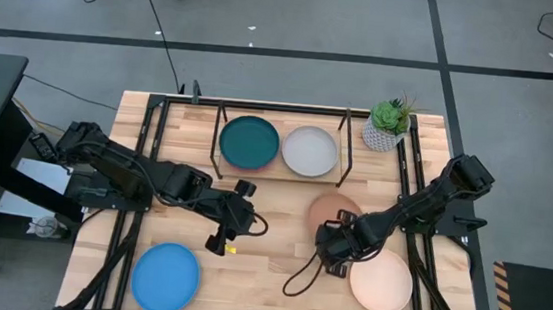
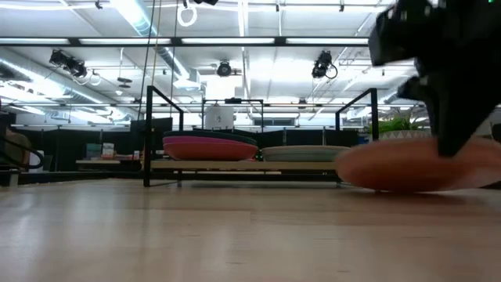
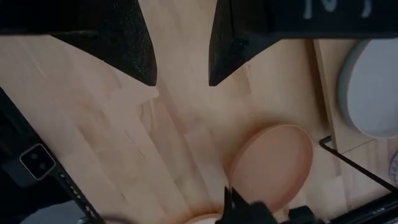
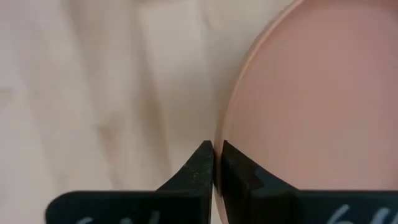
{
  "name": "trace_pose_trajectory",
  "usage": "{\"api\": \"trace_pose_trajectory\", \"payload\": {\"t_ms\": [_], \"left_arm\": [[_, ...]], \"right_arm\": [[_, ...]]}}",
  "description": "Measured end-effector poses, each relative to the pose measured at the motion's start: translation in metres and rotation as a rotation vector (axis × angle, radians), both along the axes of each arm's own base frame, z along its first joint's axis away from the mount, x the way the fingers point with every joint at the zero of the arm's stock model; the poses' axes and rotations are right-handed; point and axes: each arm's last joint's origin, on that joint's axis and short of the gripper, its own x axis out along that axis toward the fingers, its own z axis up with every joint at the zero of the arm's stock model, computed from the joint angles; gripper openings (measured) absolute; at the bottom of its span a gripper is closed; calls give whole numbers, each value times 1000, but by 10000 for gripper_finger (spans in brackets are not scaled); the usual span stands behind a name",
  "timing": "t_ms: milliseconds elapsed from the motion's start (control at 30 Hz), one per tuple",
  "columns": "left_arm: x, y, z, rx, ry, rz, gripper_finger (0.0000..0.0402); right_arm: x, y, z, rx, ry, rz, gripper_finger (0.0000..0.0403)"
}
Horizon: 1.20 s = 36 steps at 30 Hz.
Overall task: Place and stack plates onto a shelf
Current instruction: Stack the brown plate on the gray plate
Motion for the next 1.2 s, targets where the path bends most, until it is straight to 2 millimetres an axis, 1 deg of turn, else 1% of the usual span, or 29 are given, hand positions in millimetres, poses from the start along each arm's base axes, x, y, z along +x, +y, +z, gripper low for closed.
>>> {"api": "trace_pose_trajectory", "payload": {"t_ms": [133, 233, 433, 533, 667, 833, 933, 1200], "left_arm": [[-1, 0, -1, 1, 9, 4, 153], [0, 1, -1, 4, 9, 2, 153], [-2, -1, 1, 7, -2, -2, 153], [-4, -4, 4, 15, -25, 0, 153], [-5, -7, 3, 20, -16, -5, 153], [-6, -6, 2, -7, 1, 31, 153], [-7, -8, 2, -31, 15, 54, 153], [-11, -17, 1, -80, 28, 78, 153]], "right_arm": [[6, 16, 17, -7, -75, 156, 23], [9, 24, 29, -87, -140, 238, 22], [15, 27, 49, -291, -235, 326, 22], [18, 23, 51, -375, -247, 363, 22], [27, 4, 47, -430, -218, 360, 22], [37, -31, 37, -478, -144, 341, 23], [44, -52, 32, -474, -110, 352, 24], [55, -102, 31, -470, -42, 403, 26]]}}
